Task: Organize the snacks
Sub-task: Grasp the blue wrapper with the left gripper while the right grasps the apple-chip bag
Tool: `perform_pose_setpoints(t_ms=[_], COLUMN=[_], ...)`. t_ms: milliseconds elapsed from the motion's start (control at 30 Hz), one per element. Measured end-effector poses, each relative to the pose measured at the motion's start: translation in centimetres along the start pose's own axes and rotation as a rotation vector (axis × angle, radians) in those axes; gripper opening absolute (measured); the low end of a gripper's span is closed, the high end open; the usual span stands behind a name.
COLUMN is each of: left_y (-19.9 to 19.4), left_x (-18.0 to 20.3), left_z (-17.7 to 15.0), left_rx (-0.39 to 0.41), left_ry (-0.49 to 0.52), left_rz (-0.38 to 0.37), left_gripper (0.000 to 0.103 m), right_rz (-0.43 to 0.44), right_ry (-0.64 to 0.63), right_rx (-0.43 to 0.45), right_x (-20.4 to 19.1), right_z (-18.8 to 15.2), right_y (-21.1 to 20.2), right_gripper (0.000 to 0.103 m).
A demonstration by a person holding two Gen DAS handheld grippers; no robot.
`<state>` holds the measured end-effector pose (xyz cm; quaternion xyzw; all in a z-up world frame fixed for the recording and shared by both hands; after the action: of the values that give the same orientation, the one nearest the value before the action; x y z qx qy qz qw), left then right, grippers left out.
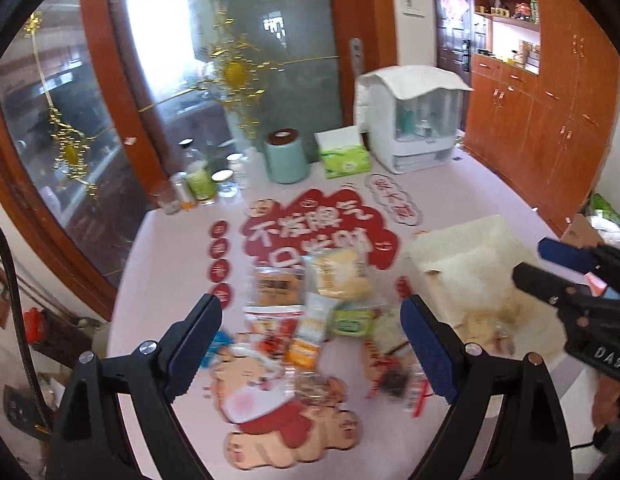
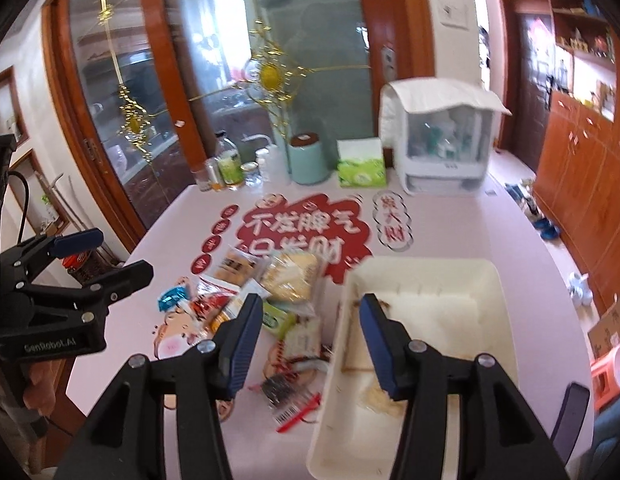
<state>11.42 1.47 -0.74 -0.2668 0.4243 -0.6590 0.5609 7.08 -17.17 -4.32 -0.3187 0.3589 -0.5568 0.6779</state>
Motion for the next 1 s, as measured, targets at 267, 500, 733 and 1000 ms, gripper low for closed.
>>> perform_pose_setpoints(t_ms=[267,500,733,1000], left_y=[-1.3,-1.1,3.3,12.9], left_x=[-10.1,-16.8,-20.3,-20.5], left_z=[1.0,1.4,0.4,-2.1], left_rx=[0.025,0.037,-0.031,-0.203], left_ry=[-0.035,-0.046,-0.042,0.013], left_rz=[0.121,0.186,0.134,0.044], left_gripper=[0.09,0.091,0.092,0.092], right_rz=[-0.013,-0.033,-0.045,0.037], right_ry=[-0.081,-0.093,-0.109,-0.012], right_rx=[0.042,0.042,-0.061,-0.276], right_x=[-5.8,-10.6,-14.2,-14.5], right_z=[3.6,5.6,6.2,5.3], right_y=[0.3,1.7,5.4,13.2], right_gripper=[0.063,0.064,0.064,0.064])
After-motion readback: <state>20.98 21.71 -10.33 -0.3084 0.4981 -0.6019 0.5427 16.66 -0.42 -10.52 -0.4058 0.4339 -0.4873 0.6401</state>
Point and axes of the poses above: each gripper's, at about its wrist camera, not at the fingertips, and y roughly the way its jaws point, x to its right, z to its top, the point moved 5 cm from there along y, roughly the way its jaws point, and after that the axes turned 14 degrees about -x, right-handed, at the moved point
